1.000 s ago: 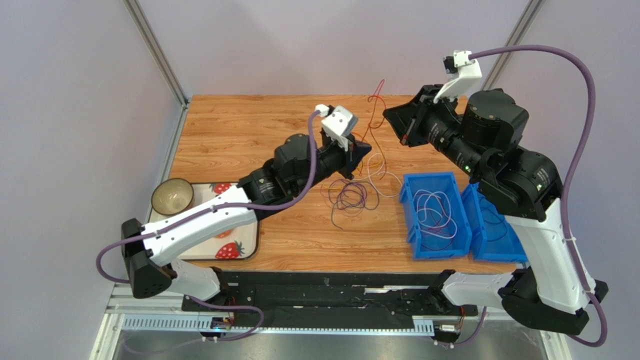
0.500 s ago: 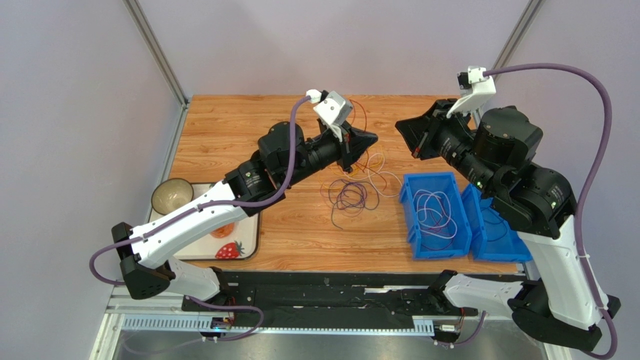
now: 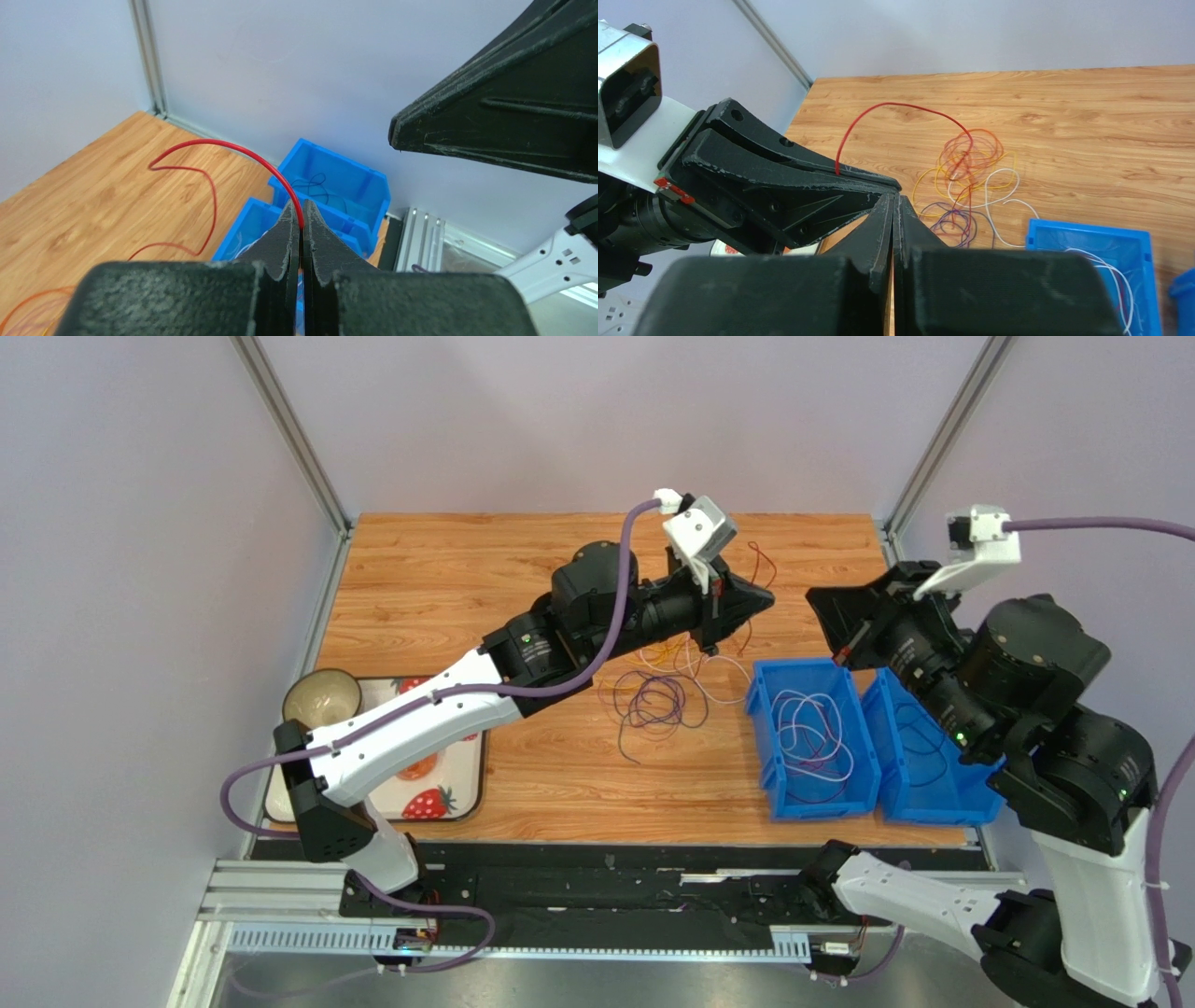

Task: Untangle the cables

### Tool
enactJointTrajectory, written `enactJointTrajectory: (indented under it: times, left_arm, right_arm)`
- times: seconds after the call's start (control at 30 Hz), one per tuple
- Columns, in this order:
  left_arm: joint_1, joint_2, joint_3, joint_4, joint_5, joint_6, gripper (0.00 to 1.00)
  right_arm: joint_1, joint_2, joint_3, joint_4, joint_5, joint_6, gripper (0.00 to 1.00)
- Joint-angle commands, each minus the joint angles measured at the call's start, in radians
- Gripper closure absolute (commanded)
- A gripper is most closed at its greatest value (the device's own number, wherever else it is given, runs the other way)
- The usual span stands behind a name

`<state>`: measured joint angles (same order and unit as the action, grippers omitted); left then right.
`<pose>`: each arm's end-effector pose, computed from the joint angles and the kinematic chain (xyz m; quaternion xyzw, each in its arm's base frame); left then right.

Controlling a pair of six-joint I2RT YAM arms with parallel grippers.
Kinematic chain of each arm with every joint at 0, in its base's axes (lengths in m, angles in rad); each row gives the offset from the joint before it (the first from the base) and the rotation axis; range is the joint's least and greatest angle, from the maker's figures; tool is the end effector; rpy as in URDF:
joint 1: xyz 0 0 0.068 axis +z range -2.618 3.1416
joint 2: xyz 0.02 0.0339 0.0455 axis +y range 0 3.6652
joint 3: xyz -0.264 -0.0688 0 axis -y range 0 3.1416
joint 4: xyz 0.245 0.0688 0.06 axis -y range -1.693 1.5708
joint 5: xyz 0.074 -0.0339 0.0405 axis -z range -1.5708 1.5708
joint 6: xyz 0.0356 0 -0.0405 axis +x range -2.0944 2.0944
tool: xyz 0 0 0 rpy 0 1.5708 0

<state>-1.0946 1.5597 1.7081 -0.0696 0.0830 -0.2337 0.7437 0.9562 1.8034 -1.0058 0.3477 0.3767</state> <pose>0.1622 -0.3210 0.4817 0.3107 0.6035 -0.4745 0.5604 0.0753 0.0528 0.5356 -0.0264 0.7573 0.2281 0.6113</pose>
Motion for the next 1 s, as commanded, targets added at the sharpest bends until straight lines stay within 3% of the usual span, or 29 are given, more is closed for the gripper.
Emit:
enactJointTrajectory:
  times: [0.0,0.17,0.2,0.23,0.33,0.67,0.97]
  left_arm:
    - [-0.017,0.048,0.128,0.005,0.064,-0.019,1.0]
    - [-0.037,0.141,0.269,-0.016,0.109,-0.03,1.0]
    - [-0.042,0.155,0.287,-0.022,0.119,-0.03,1.0]
    - [-0.047,0.169,0.326,-0.025,0.13,-0.032,1.0]
    - [-0.06,0.22,0.398,-0.041,0.138,-0.033,1.0]
    - [-0.094,0.358,0.581,-0.047,0.181,-0.053,1.0]
    - [-0.113,0.486,0.688,0.05,0.244,-0.087,1.0]
  right_arm:
    - [0.0,-0.051,0.001,-0.043,0.138,-0.004,1.0]
    - [0.002,-0.111,-0.042,-0.059,0.24,0.002,0.98]
    - [0.0,-0.122,-0.05,-0.059,0.282,0.007,0.9]
    - [0.0,-0.131,-0.058,-0.06,0.299,0.011,0.61]
    - [0.0,-0.169,-0.081,-0.059,0.355,0.016,0.01]
    - [0.0,-0.241,-0.098,-0.07,0.467,0.019,0.0]
    - [-0.001,-0.297,-0.108,-0.07,0.521,0.025,0.0]
